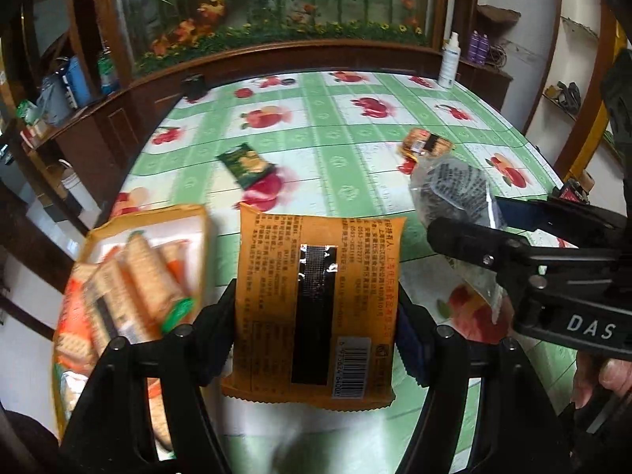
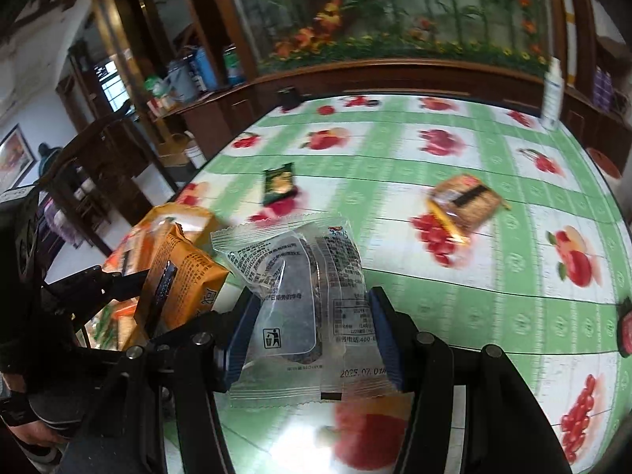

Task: Organize snacks
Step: 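Carry the orange pack and clear bag to the tray and release both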

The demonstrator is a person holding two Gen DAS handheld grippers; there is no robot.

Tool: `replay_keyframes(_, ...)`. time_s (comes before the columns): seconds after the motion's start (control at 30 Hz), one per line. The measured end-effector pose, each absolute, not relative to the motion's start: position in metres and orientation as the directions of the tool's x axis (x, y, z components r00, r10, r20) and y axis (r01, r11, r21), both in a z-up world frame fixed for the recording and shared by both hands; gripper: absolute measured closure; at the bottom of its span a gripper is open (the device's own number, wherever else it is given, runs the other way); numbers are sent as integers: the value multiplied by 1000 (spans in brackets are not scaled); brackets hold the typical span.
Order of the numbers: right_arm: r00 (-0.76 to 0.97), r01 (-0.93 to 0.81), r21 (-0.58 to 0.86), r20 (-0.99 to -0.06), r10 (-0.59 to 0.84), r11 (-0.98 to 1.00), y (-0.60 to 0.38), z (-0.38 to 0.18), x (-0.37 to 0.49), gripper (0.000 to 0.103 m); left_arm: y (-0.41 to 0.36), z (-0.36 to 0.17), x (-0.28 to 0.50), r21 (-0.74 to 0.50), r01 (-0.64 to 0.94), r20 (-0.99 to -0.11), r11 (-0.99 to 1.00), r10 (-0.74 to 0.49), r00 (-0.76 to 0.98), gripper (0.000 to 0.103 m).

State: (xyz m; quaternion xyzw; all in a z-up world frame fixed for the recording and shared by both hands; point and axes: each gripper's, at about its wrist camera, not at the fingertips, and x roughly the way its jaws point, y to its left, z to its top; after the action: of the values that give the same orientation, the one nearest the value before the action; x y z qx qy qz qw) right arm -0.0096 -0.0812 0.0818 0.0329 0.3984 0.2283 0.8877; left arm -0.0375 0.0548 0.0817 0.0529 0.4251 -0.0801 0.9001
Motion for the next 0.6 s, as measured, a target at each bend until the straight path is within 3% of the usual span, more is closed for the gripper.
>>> replay_keyframes(0.6,494,-569,186,-701,514,801,49,92,-18,47,188,94,-76,11,-9,-750,1000,14,661,32)
